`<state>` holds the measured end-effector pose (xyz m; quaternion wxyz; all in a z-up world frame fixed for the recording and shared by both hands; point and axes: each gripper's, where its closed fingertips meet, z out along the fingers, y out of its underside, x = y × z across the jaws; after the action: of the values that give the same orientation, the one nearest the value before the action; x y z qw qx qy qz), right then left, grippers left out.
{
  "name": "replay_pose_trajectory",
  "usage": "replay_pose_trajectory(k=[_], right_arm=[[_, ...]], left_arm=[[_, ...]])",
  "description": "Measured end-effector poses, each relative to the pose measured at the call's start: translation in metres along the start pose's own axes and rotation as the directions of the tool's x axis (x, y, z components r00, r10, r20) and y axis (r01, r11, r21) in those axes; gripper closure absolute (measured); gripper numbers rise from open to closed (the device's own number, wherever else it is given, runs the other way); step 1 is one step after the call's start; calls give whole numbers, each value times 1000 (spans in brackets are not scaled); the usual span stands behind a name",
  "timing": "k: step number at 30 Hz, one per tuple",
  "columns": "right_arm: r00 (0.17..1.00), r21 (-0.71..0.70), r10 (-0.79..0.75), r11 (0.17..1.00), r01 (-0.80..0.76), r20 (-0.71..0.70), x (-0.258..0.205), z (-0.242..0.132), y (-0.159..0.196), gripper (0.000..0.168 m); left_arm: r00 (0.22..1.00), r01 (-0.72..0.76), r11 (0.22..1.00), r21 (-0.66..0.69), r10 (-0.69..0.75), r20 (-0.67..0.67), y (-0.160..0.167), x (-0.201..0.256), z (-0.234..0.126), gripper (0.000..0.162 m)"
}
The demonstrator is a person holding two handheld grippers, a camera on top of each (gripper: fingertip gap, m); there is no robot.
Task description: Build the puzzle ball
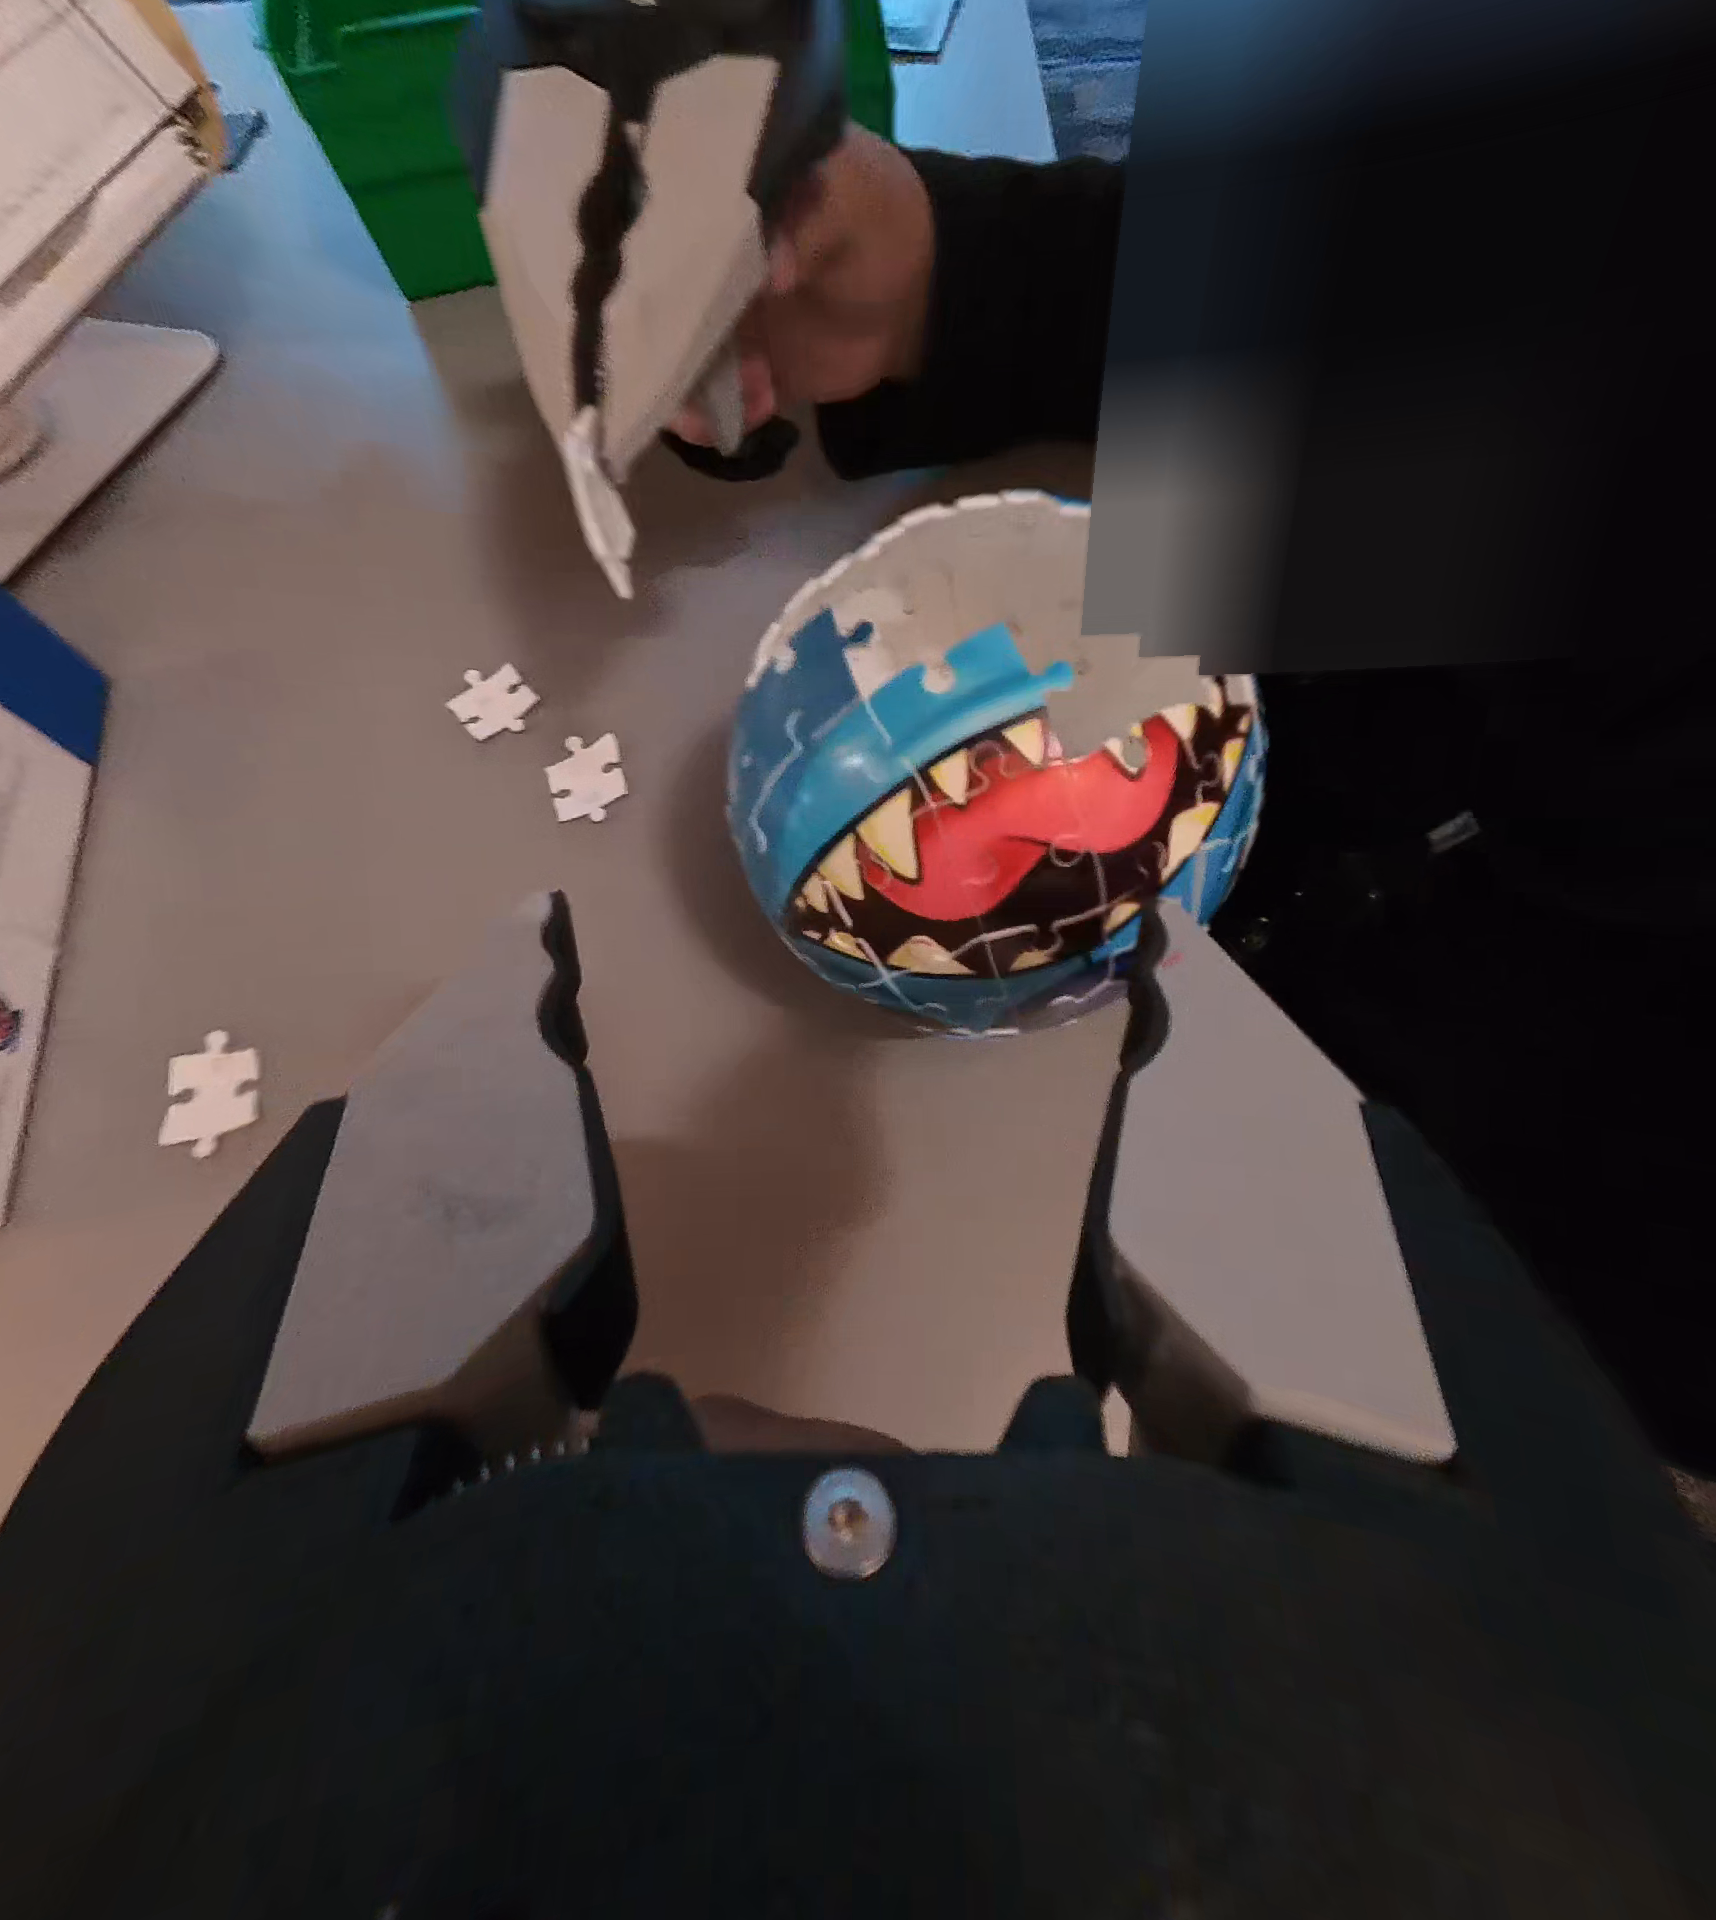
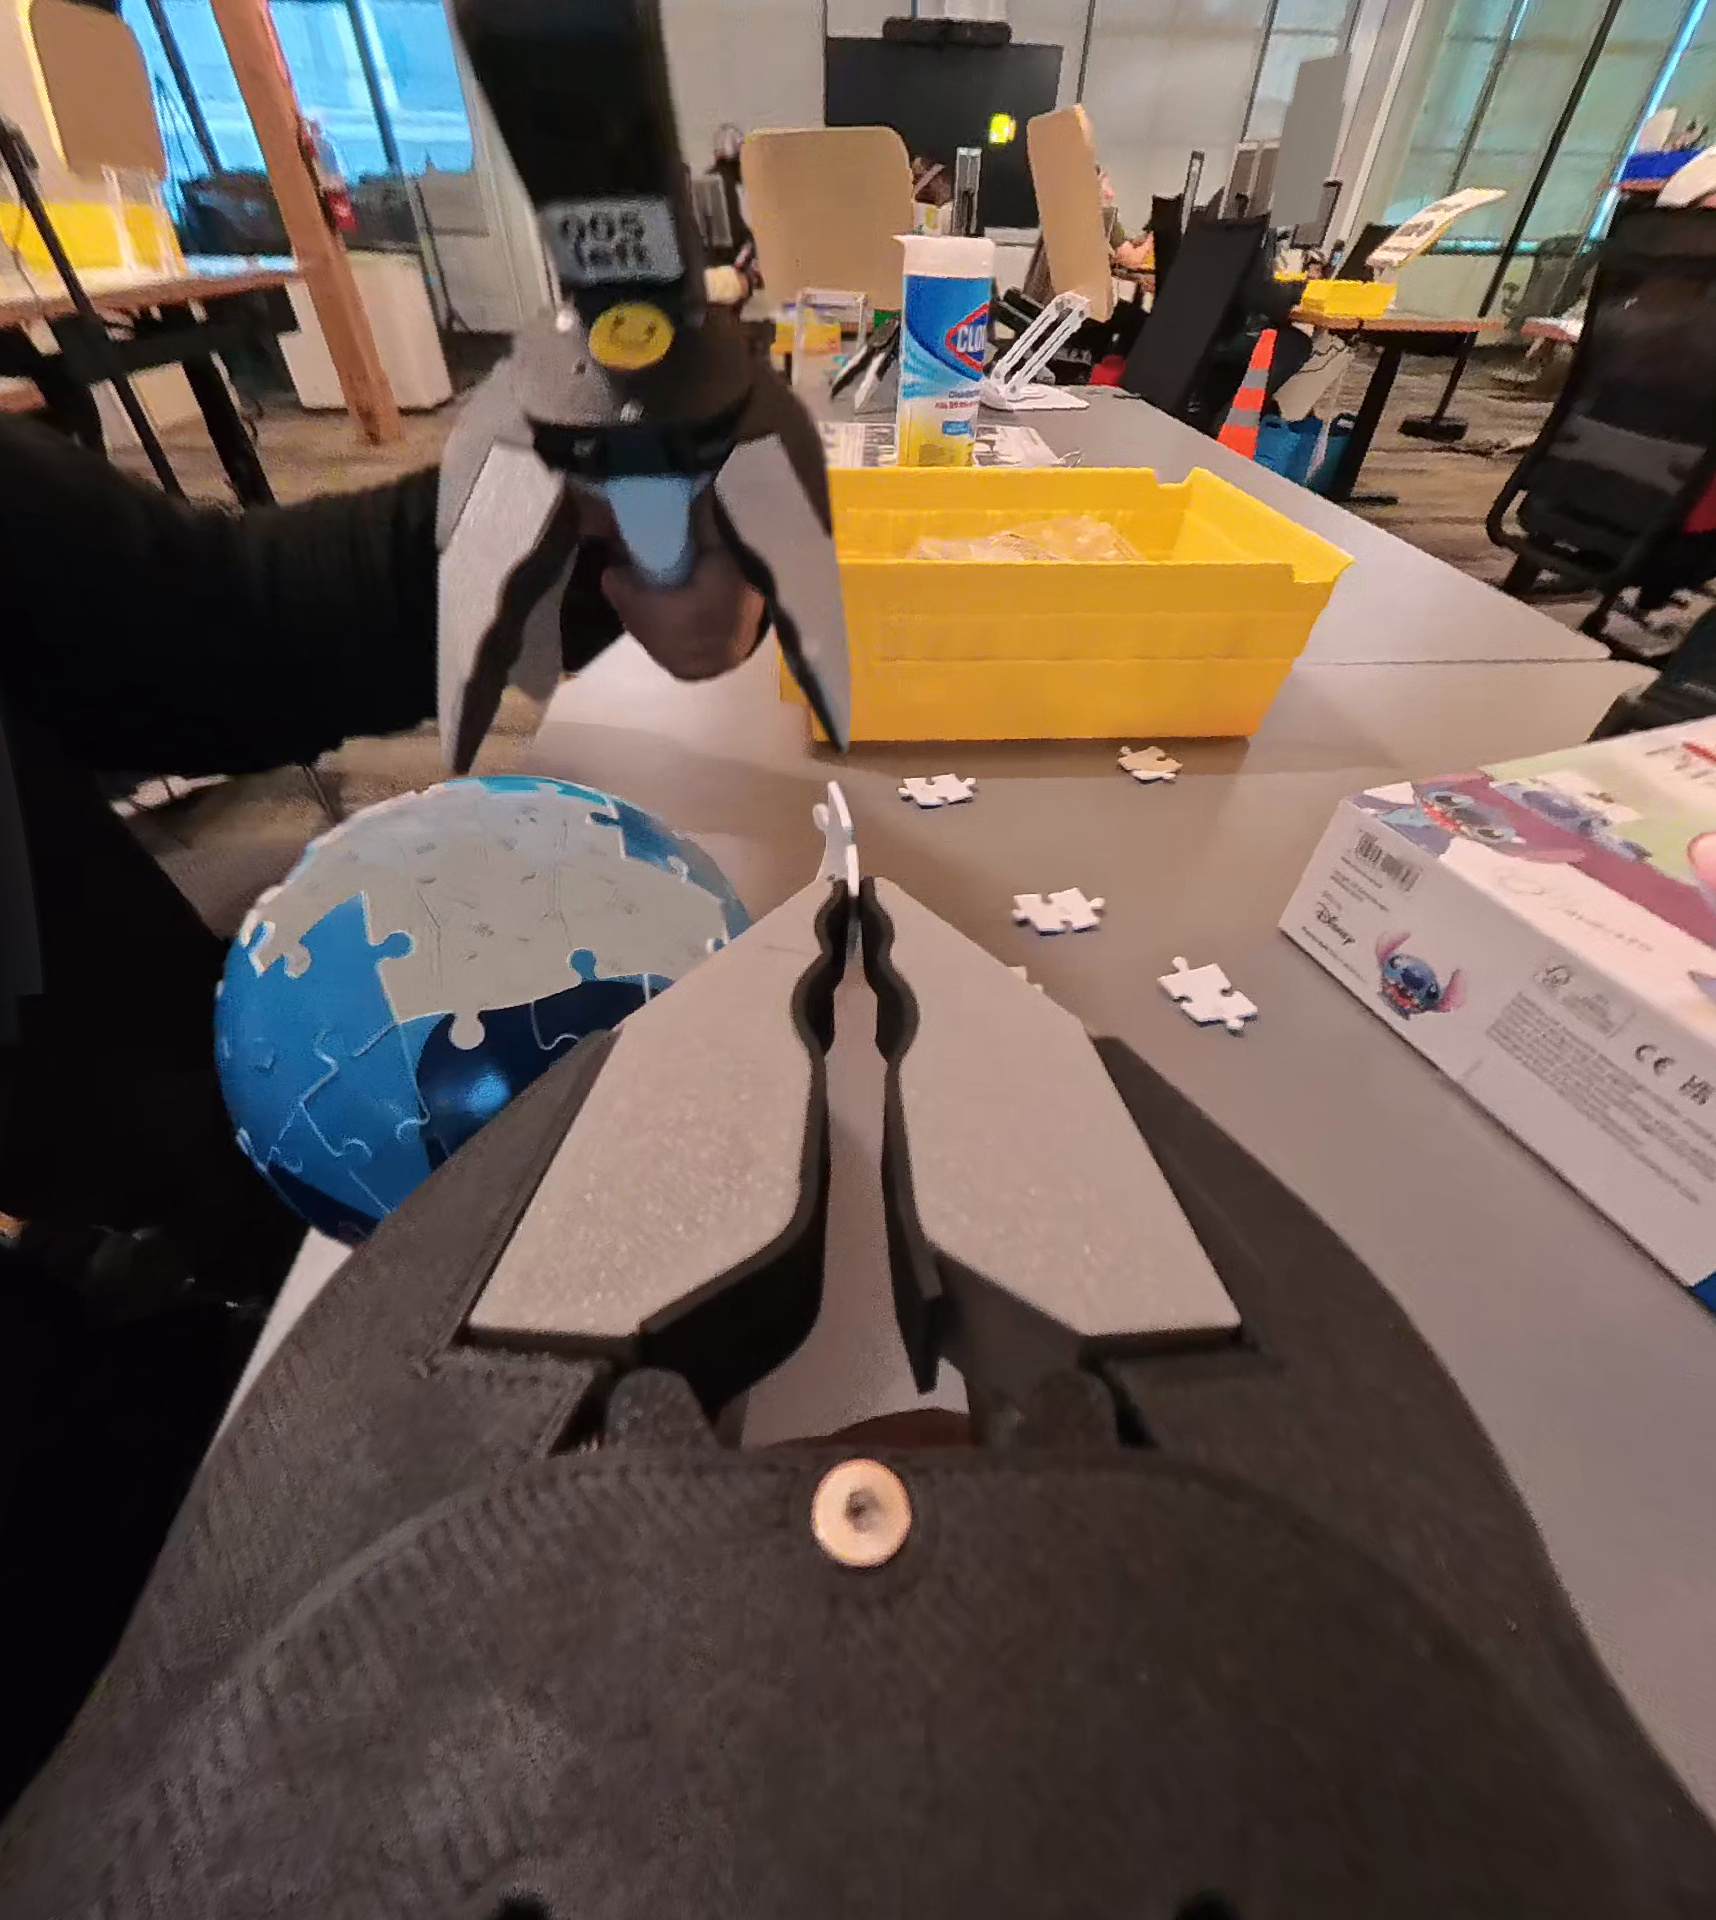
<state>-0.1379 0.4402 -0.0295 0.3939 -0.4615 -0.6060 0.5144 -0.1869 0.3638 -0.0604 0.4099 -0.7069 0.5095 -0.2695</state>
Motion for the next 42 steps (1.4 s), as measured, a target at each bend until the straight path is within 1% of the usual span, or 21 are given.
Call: replay_pose_trajectory(k=[3,6,8,13,16,18,23,27,32,35,39,41,42], right_arm=[[993,24,97,995,-98,60,-3,1,1,168],[975,63,197,977,-204,101,-3,2,0,168],[963,72,244,965,-253,115,-3,2,2,168],[938,29,328,943,-333,113,-4,3,20,168],[910,39,401,913,-406,106,1,1,25,168],[888,61,440,891,-451,132,0,-2,23,168],[876,70,457,879,-471,155,-3,-3,22,168],[886,54,448,888,-456,116,2,-3,28,168],[850,67,511,851,-522,130,7,-4,28,168],[831,64,537,833,-549,141,7,-4,28,168],[774,71,598,780,-621,209,5,-4,23,168],[766,59,615,771,-634,190,8,-5,28,168],[780,46,608,783,-620,148,12,-7,33,168]], left_arm=[[999,-29,1000,4,29,-38,7,12,16,57],[997,-26,1000,-7,26,-73,14,22,26,54],[998,-33,999,-7,33,-55,16,24,30,52],[1000,-6,1000,9,7,-23,19,28,35,51],[999,-20,1000,16,20,30,19,29,38,50],[996,-36,999,14,34,80,20,29,39,47],[982,-78,997,19,74,176,25,30,43,47],[968,-103,995,-13,104,229,35,26,46,45],[973,-102,994,23,95,209,36,25,49,42],[979,-96,994,43,87,184,36,27,51,47],[982,-81,996,49,71,178,39,27,52,47],[978,-77,996,37,69,195,41,26,50,49],[975,-72,997,25,65,213,44,25,47,50]])
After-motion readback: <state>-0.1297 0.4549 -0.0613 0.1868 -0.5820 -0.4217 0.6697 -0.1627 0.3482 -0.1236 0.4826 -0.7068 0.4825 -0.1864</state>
